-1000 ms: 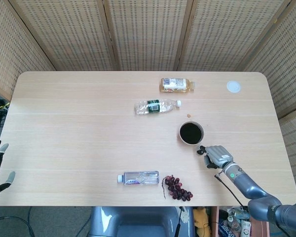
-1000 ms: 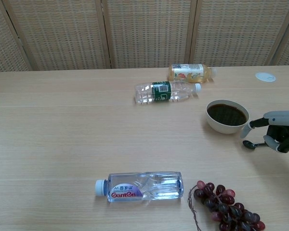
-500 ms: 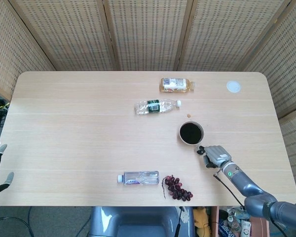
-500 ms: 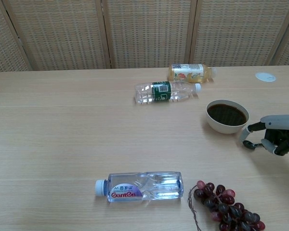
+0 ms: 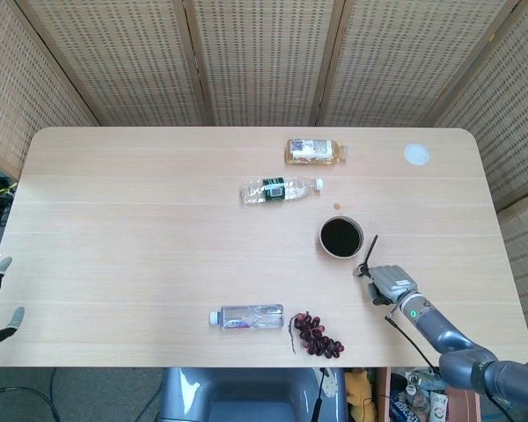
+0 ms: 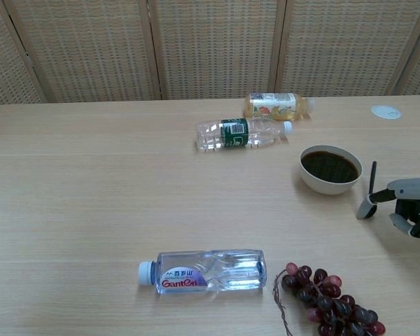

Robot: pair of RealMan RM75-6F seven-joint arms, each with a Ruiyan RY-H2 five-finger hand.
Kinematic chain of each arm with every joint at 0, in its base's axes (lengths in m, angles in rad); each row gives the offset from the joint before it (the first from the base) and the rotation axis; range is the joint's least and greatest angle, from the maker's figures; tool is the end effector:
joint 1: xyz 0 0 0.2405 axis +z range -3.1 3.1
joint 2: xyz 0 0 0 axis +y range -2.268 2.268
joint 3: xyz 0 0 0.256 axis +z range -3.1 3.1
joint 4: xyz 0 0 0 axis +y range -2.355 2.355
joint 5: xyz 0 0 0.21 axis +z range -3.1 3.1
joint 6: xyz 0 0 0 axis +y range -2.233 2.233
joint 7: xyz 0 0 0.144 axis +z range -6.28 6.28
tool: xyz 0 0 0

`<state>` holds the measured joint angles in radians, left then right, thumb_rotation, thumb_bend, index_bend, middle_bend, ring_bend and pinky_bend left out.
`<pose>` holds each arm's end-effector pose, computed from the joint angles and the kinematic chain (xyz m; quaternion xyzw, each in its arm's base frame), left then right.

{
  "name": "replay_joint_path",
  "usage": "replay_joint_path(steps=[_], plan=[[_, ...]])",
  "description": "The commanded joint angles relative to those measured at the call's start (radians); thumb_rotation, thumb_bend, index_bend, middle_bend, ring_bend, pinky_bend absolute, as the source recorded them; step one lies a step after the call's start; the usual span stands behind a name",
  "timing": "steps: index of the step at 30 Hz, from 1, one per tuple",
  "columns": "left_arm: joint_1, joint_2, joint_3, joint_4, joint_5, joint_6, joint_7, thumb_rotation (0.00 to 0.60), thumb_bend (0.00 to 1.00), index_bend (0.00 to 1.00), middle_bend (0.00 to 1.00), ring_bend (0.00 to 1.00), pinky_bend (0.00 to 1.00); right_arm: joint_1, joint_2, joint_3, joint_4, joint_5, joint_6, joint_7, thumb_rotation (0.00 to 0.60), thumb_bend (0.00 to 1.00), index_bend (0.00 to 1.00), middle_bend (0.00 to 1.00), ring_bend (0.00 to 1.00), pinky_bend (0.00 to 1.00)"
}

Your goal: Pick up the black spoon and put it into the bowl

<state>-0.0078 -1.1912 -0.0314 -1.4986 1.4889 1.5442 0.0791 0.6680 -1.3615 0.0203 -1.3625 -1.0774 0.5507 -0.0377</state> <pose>-0.3388 0.1527 0.1524 -0.5886 -0.3648 -0.3388 0.6369 -0.2828 -0.3159 0.0054 0.7401 -0.5355 0.1658 0.3714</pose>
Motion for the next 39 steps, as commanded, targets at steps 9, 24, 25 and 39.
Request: replay_joint_path(steps=[9,24,25,39], plan=[[-0.005,-0.003,-0.001,0.003,0.001,-0.005,0.001,0.600,0.36,0.00,0.00,0.00,0.00,-0.025,0.033,-0.023,0.001,0.021,0.015,0.005,0.600,0.94,0.22,0.92,0.97,1.00],[-0.005,-0.009,0.001,0.014,0.000,-0.007,-0.013,0.600,0.36,0.00,0.00,0.00,0.00,-0.024,0.078,-0.009,-0.058,0.013,0.050,-0.004,0.600,0.94,0.22,0.92,0.97,1.00],[-0.005,-0.009,0.001,0.015,-0.001,-0.006,-0.014,0.600,0.36,0.00,0.00,0.00,0.00,-0.022,0.076,-0.008,-0.056,0.014,0.048,-0.006,0.600,0.94,0.22,0.92,0.97,1.00],[0.000,-0.012,0.002,0.024,-0.006,-0.006,-0.021,0.600,0.36,0.00,0.00,0.00,0.00,0.009,0.070,-0.004,-0.024,0.054,0.025,-0.037,0.600,0.94,0.22,0.92,0.97,1.00]])
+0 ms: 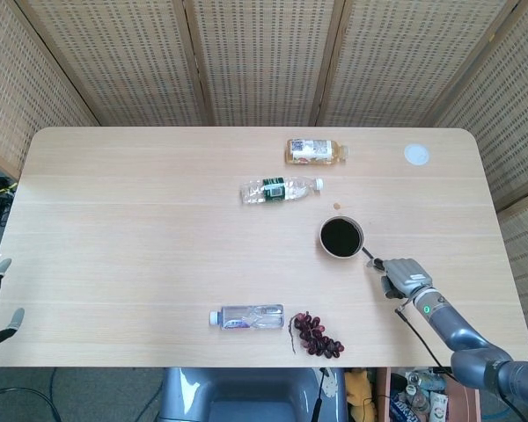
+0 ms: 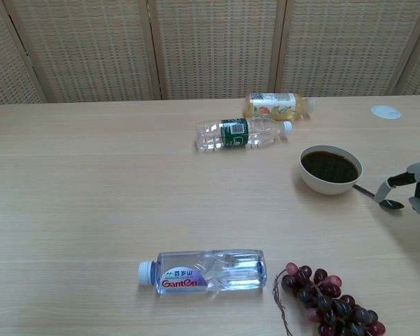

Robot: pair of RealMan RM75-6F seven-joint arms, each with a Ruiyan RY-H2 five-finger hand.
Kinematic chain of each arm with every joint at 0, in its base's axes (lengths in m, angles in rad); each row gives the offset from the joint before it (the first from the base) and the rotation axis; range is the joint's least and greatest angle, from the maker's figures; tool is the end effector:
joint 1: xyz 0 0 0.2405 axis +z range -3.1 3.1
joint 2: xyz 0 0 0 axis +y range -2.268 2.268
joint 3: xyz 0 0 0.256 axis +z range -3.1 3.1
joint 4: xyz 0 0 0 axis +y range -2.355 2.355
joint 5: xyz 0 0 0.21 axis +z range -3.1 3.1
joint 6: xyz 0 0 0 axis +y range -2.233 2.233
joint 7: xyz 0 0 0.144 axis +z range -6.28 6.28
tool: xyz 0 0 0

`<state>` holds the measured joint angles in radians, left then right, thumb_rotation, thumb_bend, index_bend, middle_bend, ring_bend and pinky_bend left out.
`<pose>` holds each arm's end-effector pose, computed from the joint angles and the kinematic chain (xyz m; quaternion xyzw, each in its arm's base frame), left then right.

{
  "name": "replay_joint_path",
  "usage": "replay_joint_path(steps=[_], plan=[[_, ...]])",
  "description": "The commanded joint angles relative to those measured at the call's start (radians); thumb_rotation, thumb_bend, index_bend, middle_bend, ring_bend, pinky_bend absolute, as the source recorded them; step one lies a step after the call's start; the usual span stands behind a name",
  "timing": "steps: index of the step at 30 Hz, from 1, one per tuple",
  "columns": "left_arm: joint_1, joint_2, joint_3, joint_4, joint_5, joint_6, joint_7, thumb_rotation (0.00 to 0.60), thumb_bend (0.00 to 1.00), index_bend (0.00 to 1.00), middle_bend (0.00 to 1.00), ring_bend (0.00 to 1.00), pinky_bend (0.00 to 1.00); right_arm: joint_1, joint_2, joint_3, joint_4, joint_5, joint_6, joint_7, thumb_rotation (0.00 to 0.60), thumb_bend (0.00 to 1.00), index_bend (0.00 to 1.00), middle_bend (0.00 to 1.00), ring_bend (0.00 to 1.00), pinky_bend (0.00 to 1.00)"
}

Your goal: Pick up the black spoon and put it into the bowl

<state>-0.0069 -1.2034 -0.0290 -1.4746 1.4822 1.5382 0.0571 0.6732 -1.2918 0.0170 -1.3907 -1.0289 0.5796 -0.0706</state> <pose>-0.3437 0.1518 0.1501 -0.5858 -0.3717 -0.3383 0.6358 -0.2897 -0.3243 0.0339 0.7301 -0.5250 0.1645 0.4054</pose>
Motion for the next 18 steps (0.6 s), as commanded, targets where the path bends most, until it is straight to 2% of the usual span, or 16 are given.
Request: replay_joint_path(steps=[1,18], plan=[[-0.001,0.000,0.000,-0.001,0.001,0.000,0.001,0.600,0.36,0.00,0.00,0.00,0.00,0.006,-0.002,-0.002,0.010,0.009,-0.007,-0.006,0.600,0.94,0.22,0.92,0.97,1.00],[0.000,0.004,0.004,-0.004,0.007,-0.001,-0.016,0.600,0.36,0.00,0.00,0.00,0.00,0.002,-0.031,-0.021,0.095,0.043,-0.037,0.001,0.600,0.94,0.25,0.92,0.97,1.00]])
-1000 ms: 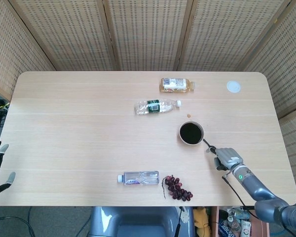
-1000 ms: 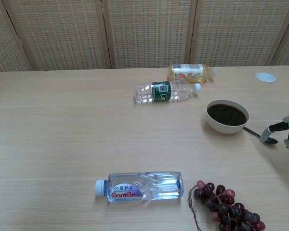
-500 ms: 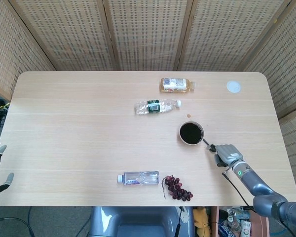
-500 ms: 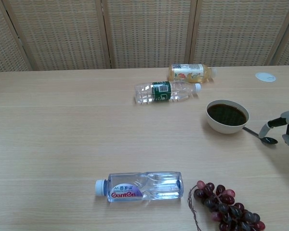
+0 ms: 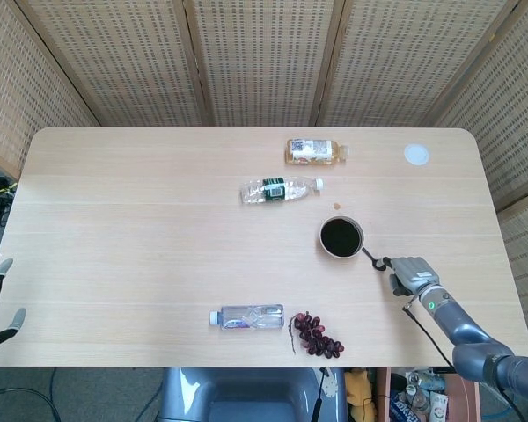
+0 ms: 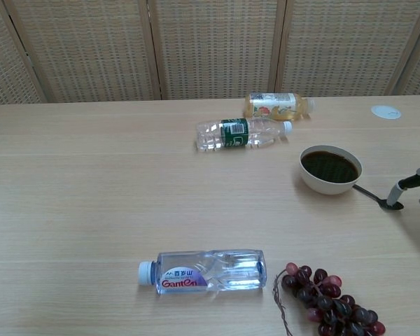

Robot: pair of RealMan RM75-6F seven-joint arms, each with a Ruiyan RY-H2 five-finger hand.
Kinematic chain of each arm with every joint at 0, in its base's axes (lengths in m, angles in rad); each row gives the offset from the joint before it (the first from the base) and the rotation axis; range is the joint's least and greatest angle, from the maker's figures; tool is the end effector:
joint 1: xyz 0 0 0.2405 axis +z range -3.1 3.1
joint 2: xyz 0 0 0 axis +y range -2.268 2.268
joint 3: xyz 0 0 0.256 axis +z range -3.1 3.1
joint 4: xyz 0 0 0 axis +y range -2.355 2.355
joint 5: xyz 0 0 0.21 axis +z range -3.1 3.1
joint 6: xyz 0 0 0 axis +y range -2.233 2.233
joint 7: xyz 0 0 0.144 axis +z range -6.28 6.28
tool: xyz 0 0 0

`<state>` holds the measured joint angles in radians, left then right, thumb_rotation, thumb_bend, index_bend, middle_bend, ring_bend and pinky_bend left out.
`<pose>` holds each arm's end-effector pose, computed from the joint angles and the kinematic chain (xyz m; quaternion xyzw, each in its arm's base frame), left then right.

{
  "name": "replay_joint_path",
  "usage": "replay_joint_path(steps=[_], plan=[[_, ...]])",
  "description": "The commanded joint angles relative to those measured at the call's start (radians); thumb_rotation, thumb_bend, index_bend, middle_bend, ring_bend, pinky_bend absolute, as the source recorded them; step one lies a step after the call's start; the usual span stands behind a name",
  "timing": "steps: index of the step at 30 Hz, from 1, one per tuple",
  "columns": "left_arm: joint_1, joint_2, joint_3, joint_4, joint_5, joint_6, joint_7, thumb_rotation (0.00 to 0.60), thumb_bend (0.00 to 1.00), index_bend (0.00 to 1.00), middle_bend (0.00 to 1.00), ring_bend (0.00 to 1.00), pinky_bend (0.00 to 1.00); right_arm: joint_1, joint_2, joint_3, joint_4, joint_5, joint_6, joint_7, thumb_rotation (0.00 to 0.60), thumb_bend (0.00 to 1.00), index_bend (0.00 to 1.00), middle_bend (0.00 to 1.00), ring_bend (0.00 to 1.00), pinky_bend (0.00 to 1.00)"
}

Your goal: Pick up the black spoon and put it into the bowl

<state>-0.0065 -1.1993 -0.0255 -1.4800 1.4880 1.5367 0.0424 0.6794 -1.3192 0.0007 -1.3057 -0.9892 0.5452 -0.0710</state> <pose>-0.3427 0.1510 0.1499 -0.5857 -0.3768 -0.3429 0.6304 -0.3093 -0.3303 0.0349 0.7197 -0.5322 0.1403 0.4232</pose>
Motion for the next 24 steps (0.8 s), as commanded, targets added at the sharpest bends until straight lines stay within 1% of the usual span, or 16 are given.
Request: replay_joint_path(steps=[1,15,24], plan=[[0.000,0.000,0.000,0.002,0.001,0.001,-0.002,0.600,0.36,0.00,0.00,0.00,0.00,-0.007,-0.004,-0.008,0.014,0.005,-0.001,0.001,0.600,0.94,0.25,0.92,0.97,1.00],[0.003,-0.002,-0.001,0.008,0.005,0.009,-0.010,0.600,0.36,0.00,0.00,0.00,0.00,-0.045,-0.004,-0.034,0.030,0.013,0.001,0.013,0.600,0.94,0.26,0.92,0.97,1.00],[0.001,-0.003,0.000,0.010,0.008,0.007,-0.011,0.600,0.36,0.00,0.00,0.00,0.00,-0.071,0.018,-0.052,0.023,-0.001,0.020,0.007,0.600,0.94,0.27,0.92,0.97,1.00]])
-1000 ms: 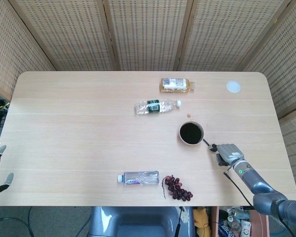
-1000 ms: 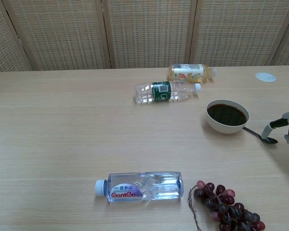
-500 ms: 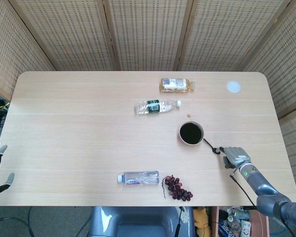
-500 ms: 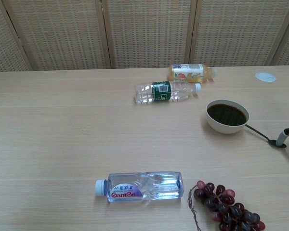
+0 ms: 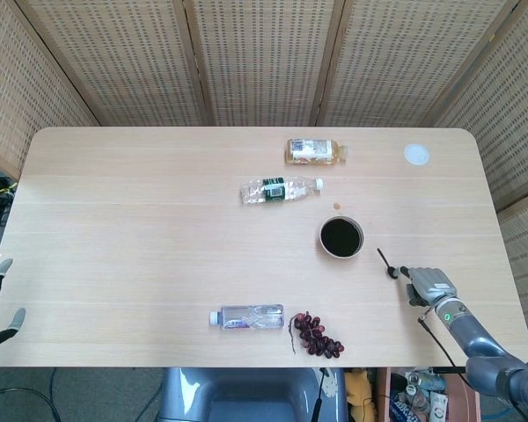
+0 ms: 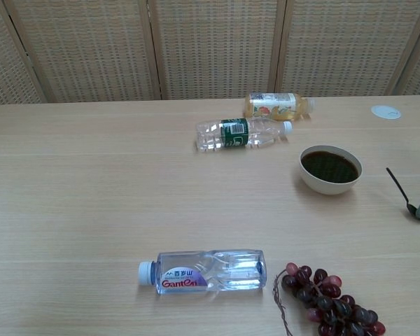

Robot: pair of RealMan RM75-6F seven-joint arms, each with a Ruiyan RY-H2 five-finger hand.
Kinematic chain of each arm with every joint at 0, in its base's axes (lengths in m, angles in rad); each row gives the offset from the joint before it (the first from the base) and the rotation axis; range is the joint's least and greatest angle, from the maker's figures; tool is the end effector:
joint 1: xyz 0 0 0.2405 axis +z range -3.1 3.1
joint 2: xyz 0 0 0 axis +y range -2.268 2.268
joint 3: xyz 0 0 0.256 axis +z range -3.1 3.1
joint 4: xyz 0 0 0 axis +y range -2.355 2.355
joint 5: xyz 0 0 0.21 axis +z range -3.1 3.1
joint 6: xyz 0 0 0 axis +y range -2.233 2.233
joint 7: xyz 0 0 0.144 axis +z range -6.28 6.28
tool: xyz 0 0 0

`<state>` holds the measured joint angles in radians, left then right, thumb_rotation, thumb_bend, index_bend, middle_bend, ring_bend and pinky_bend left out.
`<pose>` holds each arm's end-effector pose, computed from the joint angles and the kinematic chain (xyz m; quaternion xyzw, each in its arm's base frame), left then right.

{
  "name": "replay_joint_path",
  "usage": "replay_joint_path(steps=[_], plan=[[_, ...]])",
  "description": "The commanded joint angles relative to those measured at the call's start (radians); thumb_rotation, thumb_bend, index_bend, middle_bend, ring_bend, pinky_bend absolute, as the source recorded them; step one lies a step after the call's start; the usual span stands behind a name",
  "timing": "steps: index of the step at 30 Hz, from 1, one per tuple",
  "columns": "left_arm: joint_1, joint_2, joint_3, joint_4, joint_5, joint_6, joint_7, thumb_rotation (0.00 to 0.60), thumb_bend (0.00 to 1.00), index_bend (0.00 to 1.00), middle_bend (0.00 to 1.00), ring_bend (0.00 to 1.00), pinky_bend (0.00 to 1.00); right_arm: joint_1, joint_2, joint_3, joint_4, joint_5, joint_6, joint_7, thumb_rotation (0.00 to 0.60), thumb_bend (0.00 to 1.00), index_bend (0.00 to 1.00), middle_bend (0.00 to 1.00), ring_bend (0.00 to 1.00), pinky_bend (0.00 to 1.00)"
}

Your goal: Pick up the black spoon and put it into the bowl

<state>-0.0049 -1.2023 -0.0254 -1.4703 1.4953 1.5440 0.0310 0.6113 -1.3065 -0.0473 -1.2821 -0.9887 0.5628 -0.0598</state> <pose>-0.3431 0.1506 0.1503 -0.5853 -0.3749 -0.3474 0.6295 -0.3466 -0.3035 0.0446 0.7004 -0.5496 0.1070 0.4427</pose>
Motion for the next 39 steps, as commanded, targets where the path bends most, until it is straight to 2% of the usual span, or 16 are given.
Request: replay_joint_path(steps=[1,10,17,22,29,39], plan=[[0.000,0.000,0.000,0.000,0.000,0.001,0.000,0.600,0.36,0.00,0.00,0.00,0.00,-0.006,0.010,-0.007,-0.001,-0.002,0.005,-0.007,0.600,0.94,0.27,0.92,0.97,1.00],[-0.003,-0.001,0.001,-0.004,0.008,0.001,0.006,0.600,0.36,0.00,0.00,0.00,0.00,-0.030,0.065,-0.008,-0.079,-0.051,0.082,-0.035,0.600,0.94,0.27,0.92,0.97,1.00],[-0.003,0.001,0.001,-0.007,0.007,0.001,0.007,0.600,0.36,0.00,0.00,0.00,0.00,-0.042,0.107,0.008,-0.158,-0.109,0.150,-0.045,0.600,0.94,0.28,0.92,0.97,1.00],[-0.002,-0.001,0.002,-0.006,0.009,0.002,0.005,0.600,0.36,0.00,0.00,0.00,0.00,-0.034,0.119,0.024,-0.184,-0.117,0.158,-0.053,0.600,0.94,0.28,0.92,0.97,1.00],[0.002,0.001,0.003,-0.002,0.006,0.006,-0.001,0.600,0.36,0.00,0.00,0.00,0.00,-0.002,0.097,0.042,-0.161,-0.091,0.117,-0.068,0.600,0.94,0.28,0.92,0.97,1.00],[0.009,0.000,0.006,0.008,0.003,0.009,-0.012,0.600,0.36,0.00,0.00,0.00,0.00,0.021,0.036,0.037,-0.102,-0.044,0.075,-0.104,0.600,0.94,0.28,0.92,0.97,1.00]])
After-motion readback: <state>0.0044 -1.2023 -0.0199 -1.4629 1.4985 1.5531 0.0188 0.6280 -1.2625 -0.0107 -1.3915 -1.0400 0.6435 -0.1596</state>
